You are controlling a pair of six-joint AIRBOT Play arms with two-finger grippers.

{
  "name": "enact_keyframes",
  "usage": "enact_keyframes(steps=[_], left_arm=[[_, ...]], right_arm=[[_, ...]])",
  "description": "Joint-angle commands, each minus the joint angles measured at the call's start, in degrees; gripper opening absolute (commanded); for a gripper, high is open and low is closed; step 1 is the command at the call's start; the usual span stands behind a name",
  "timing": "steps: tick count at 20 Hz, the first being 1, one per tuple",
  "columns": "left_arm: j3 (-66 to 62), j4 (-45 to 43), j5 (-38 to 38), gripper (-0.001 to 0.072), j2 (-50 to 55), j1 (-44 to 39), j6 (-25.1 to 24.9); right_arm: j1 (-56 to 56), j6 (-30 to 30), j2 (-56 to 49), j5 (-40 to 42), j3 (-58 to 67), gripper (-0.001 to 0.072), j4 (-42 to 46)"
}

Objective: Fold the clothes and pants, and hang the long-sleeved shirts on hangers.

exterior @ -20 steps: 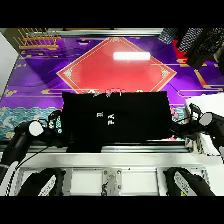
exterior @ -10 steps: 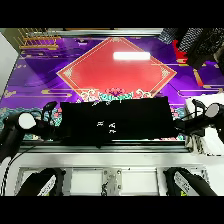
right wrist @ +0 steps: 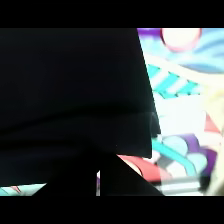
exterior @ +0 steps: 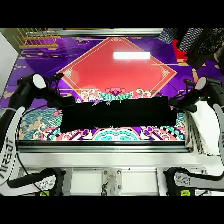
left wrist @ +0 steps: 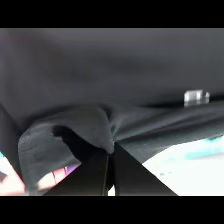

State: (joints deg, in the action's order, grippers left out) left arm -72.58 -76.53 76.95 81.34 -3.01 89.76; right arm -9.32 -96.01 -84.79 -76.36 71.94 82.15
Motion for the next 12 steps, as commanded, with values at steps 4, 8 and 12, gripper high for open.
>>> enact_keyframes(steps=[4, 8, 12], left_arm=[[-13.7, 4.9, -2.1, 0.0529, 11.0, 4.3, -0.3], [-12.5, 9.0, -4.2, 0.0428, 8.7, 6.4, -0.2], [-1.4, 9.2, -9.7, 0.0008, 2.3, 4.2, -0.2]], right_arm=[[0.5, 3.6, -6.6, 15.1, 11.2, 0.065, -15.6], [-3.1, 15.1, -5.8, 10.6, 12.0, 0.0651, -17.7], [-11.8, 22.5, -6.0, 4.3, 5.5, 0.0651, -17.9]])
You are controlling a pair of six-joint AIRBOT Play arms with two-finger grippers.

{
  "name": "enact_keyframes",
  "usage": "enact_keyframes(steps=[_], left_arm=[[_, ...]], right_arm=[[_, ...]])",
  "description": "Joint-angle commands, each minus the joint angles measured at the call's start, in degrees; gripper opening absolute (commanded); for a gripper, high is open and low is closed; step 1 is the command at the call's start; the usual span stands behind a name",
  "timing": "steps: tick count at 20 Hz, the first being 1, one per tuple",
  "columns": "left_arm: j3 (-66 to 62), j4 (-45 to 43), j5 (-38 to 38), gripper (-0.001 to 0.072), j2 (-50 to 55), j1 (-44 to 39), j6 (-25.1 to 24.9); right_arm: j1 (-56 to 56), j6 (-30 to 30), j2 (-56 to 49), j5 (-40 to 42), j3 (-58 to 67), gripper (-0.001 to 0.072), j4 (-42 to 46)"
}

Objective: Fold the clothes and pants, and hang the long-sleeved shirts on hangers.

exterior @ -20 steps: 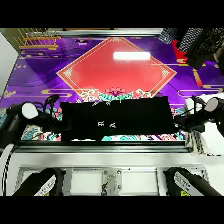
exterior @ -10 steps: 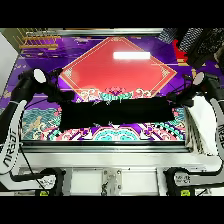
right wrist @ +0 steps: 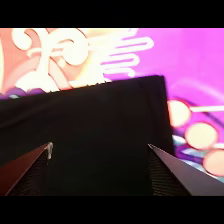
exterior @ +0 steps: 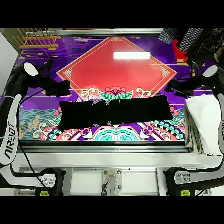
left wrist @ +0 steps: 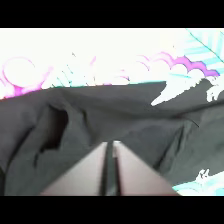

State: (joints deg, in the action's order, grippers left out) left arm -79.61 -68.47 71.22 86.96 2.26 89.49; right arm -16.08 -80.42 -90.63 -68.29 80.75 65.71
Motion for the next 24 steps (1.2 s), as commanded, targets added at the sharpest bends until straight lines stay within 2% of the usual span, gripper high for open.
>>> enact_keyframes(steps=[1, 6, 10, 12, 14, 16, 17, 18, 19, 22, 24], left_arm=[[8.6, 1.2, -5.7, 0.0008, -4.9, -2.5, 0.1], [17.2, 1.2, -11.4, 0.0008, -7.5, -11.8, 1.9], [18.9, 1.2, -17.1, 0.0008, -7.5, -17.9, 4.8], [18.9, 1.2, -19.2, 0.0008, -7.5, -19.9, 6.6], [18.9, 1.2, -20.3, 0.0008, -7.5, -21.0, 6.6], [18.9, 1.2, -21.0, 0.0009, -7.5, -21.5, 7.0], [18.9, 1.6, -21.5, 0.0008, -7.5, -21.5, 7.0], [18.9, 3.1, -22.1, 0.0008, -7.5, -21.5, 7.0], [18.9, 4.2, -22.8, 0.0008, -7.5, -21.5, 7.0], [18.9, 4.3, -24.5, 0.0008, -6.6, -22.0, 7.0], [18.9, 6.2, -24.8, 0.0008, -4.1, -22.9, 7.0]], right_arm=[[-7.3, 7.7, -0.4, -3.7, -5.7, 0.0651, -1.5], [-14.2, 12.0, -6.1, -3.8, -10.2, 0.0651, -5.1], [-12.3, 16.0, -10.9, -3.7, -10.2, 0.065, -14.9], [-10.3, 16.2, -12.7, -3.8, -10.2, 0.0646, -18.3], [-7.6, 16.2, -13.8, -3.5, -10.2, 0.046, -19.6], [-5.2, 16.2, -13.9, -2.5, -10.2, 0.0331, -19.9], [-4.3, 16.2, -13.7, -1.8, -10.1, 0.0235, -19.9], [-3.9, 16.2, -13.3, -1.6, -10.1, 0.007, -19.9], [-3.8, 16.2, -12.6, -1.6, -10.1, 0.001, -19.8], [-4.9, 13.5, -7.2, -3.1, -9.4, 0.0009, -14.0], [-5.1, 11.7, -3.5, -8.4, -6.5, 0.0009, -6.9]])
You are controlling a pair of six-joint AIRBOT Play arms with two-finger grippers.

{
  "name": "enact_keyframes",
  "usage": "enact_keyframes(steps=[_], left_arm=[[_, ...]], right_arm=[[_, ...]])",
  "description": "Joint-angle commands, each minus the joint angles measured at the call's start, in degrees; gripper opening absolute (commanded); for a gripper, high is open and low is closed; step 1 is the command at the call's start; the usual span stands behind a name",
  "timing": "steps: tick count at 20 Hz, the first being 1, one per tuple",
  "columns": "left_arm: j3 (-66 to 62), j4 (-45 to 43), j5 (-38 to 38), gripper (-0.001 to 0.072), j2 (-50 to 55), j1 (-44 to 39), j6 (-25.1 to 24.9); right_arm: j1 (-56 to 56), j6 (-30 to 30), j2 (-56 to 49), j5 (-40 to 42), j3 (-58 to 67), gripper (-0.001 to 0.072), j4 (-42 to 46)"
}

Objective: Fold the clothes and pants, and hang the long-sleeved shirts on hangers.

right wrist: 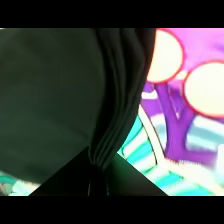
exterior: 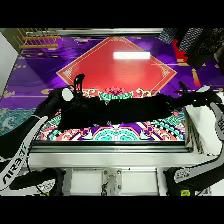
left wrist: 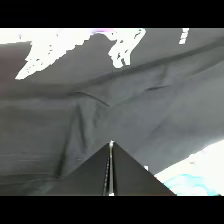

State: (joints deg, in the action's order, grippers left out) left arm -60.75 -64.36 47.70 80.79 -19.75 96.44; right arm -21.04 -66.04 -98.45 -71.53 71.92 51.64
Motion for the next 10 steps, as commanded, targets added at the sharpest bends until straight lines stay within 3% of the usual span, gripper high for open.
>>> enact_keyframes(steps=[1, 4, 10], left_arm=[[-0.1, 3.6, -2.1, 0.0008, 3.5, -1.5, -0.1], [-5.5, 4.5, -1.6, 0.0008, 10.5, -4.5, -0.7], [-21.4, 4.5, 1.9, 0.0008, 23.0, -11.3, -0.7]], right_arm=[[0.0, -3.6, 6.1, -8.6, 4.5, 0.0009, 10.6], [0.9, -7.6, 10.2, -16.6, 12.0, 0.0009, 12.7], [9.4, -16.2, 14.3, -23.2, 25.4, 0.001, 12.7]])
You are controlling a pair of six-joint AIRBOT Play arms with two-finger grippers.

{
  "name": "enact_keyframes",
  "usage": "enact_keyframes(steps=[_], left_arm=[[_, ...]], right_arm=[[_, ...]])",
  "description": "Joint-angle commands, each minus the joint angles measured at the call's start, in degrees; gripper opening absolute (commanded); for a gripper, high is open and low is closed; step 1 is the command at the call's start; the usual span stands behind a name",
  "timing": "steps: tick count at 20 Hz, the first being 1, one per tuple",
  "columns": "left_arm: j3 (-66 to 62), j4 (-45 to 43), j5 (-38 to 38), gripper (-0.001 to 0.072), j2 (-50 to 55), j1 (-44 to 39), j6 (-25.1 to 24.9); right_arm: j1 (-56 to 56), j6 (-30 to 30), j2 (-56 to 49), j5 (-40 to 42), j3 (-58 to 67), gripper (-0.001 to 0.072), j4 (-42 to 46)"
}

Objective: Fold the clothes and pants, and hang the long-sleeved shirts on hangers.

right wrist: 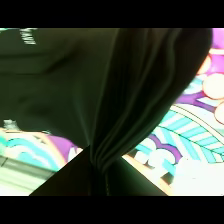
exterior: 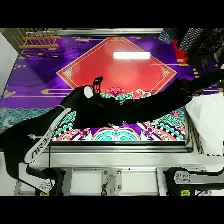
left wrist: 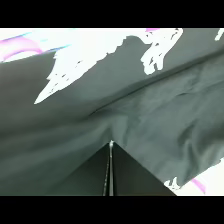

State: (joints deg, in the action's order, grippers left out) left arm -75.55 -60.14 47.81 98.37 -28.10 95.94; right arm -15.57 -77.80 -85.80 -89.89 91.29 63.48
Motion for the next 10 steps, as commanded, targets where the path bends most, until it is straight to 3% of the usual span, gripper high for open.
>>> enact_keyframes(steps=[1, 10], left_arm=[[-8.8, 0.3, 2.4, 0.0008, 7.1, -3.9, -0.2], [-21.8, 0.3, 7.5, 0.0008, 17.2, -9.7, -0.1]], right_arm=[[5.6, -5.2, 1.6, -5.8, 8.0, 0.0009, 0.8], [19.1, -7.8, 1.7, -6.1, 17.5, 0.0009, 0.8]])
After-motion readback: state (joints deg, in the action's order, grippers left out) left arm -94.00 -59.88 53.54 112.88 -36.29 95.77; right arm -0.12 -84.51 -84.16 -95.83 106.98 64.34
